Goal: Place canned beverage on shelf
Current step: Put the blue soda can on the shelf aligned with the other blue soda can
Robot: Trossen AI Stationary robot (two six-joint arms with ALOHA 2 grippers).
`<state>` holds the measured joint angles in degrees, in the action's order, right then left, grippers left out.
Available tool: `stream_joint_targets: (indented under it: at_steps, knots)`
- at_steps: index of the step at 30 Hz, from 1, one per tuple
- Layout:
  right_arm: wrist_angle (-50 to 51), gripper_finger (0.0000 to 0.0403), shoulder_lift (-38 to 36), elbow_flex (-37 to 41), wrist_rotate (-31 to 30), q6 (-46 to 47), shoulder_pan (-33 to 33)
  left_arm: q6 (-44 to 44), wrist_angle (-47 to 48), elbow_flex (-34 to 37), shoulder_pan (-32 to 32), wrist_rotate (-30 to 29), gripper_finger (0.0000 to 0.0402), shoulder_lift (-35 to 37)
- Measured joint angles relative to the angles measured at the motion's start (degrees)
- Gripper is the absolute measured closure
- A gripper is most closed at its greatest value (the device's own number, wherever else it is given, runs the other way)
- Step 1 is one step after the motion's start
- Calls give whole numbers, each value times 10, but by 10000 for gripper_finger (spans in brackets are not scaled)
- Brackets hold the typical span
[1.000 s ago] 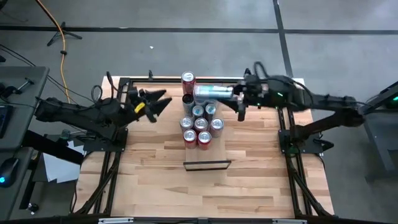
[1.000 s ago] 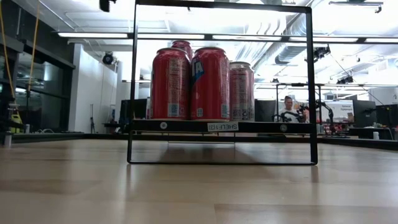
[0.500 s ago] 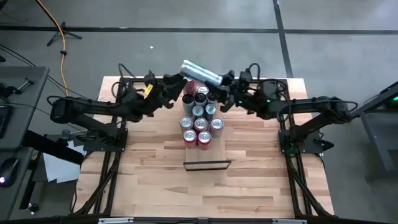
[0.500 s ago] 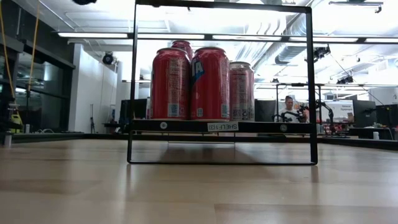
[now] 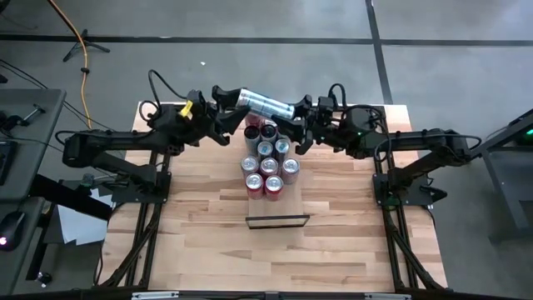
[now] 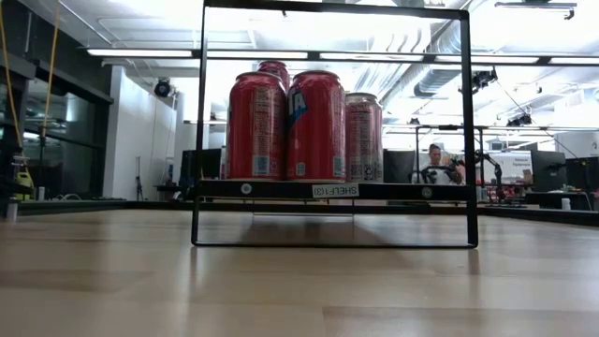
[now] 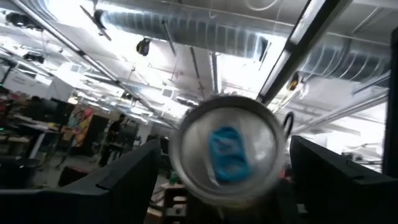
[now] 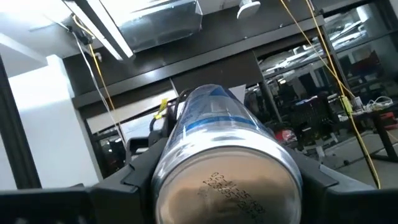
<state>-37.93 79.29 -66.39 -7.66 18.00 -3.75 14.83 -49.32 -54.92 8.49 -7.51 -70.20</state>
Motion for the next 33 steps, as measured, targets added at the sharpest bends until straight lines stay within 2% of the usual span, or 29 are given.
stream_joint_targets:
  at_steps: [14, 18, 23, 25, 29, 33]
  knots:
    - [-9, 189, 24, 0, 23, 27, 0, 9, 1, 0, 1, 15, 112, -16]
    - [-8, 189, 24, 0, 23, 26, 0, -5, -2, 0, 1, 15, 146, -16]
    - [-11, 189, 24, 0, 28, 25, 0, -9, -4, 0, 5, 23, 229, -15]
    - [-12, 187, 24, 0, 29, 17, 0, -19, -6, 0, 5, 25, 238, -15]
    - [-6, 137, 24, 0, 21, 10, 0, -33, 10, 0, 10, 22, 239, -6]
    - [43, 81, 10, 0, 17, 6, -5, -51, 68, 0, 18, 10, 239, 21]
